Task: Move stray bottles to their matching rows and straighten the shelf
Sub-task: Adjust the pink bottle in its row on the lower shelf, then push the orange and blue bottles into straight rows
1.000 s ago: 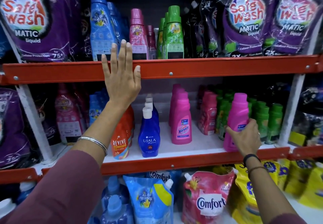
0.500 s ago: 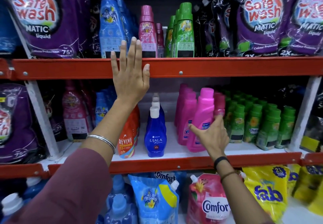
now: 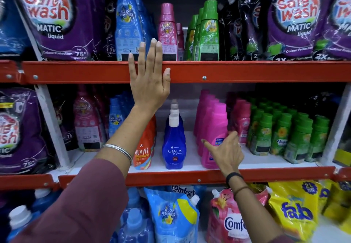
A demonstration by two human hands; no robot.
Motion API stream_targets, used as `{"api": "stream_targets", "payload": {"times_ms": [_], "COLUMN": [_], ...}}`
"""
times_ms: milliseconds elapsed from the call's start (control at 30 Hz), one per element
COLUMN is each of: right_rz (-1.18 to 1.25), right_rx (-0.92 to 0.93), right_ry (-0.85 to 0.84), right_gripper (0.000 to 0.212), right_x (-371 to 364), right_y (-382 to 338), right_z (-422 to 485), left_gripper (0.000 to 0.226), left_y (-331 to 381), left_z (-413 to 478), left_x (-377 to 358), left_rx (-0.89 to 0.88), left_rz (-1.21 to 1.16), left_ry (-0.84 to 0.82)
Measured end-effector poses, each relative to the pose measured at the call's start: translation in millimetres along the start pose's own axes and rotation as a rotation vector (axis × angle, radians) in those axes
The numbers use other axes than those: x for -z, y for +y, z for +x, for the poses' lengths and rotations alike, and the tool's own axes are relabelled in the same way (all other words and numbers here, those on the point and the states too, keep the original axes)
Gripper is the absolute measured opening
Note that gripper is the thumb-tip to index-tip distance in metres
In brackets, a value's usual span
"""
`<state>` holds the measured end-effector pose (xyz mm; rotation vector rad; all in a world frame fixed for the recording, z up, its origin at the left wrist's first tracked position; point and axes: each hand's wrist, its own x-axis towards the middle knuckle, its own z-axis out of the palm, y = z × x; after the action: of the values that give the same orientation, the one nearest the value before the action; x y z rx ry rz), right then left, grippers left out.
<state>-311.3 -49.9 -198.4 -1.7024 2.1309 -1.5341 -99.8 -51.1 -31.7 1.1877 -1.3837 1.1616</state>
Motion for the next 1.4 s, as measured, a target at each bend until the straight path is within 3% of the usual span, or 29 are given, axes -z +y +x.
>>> {"api": "stream_targets", "payload": {"times_ms": [167, 367, 567, 767, 867, 967, 1100, 1233, 1400], "right_rz": [0.016, 0.537, 0.749, 0.745, 0.784, 0.826, 0.857, 0.908, 0.905], "right_rx": [0.023, -0.044, -0.115, -0.102, -0.156, -0.207, -0.209, -0.194, -0.182], "right_ry": [-0.044, -0.137, -0.289, -0.390, -0.443, -0.487, -0.492, -0.502, -0.509], "right_gripper": [0.089, 0.083, 0.043, 0.073, 0.105, 0.115, 0.112, 0.087, 0.083], "right_x": [7, 22, 40, 32, 30, 22, 24, 23, 21], "right_y": [7, 24, 32, 34, 42, 58, 54, 56, 58], "right_z": [-3, -9, -13, -10, -5, 0, -3, -3, -1], "left_gripper": [0.055, 0.053, 0.053, 0.066, 0.064, 0.069, 0.065, 0.066, 0.064], "left_y": [13, 72, 129, 151, 167, 178, 176, 170, 168], "left_z": [-12, -70, -131, -162, -174, -184, -186, -189, -189], "left_x": [9, 27, 23, 8, 1, 0, 1, -8, -16], "left_rx": [0.026, -0.003, 0.120, 0.294, 0.536, 0.818, 0.854, 0.914, 0.938], "left_rz": [-0.120, -0.519, -0.712, -0.780, -0.897, -0.996, -1.048, -1.087, -1.111], "left_ry": [-0.055, -0.129, -0.341, -0.622, -0.745, -0.766, -0.730, -0.713, -0.712]}}
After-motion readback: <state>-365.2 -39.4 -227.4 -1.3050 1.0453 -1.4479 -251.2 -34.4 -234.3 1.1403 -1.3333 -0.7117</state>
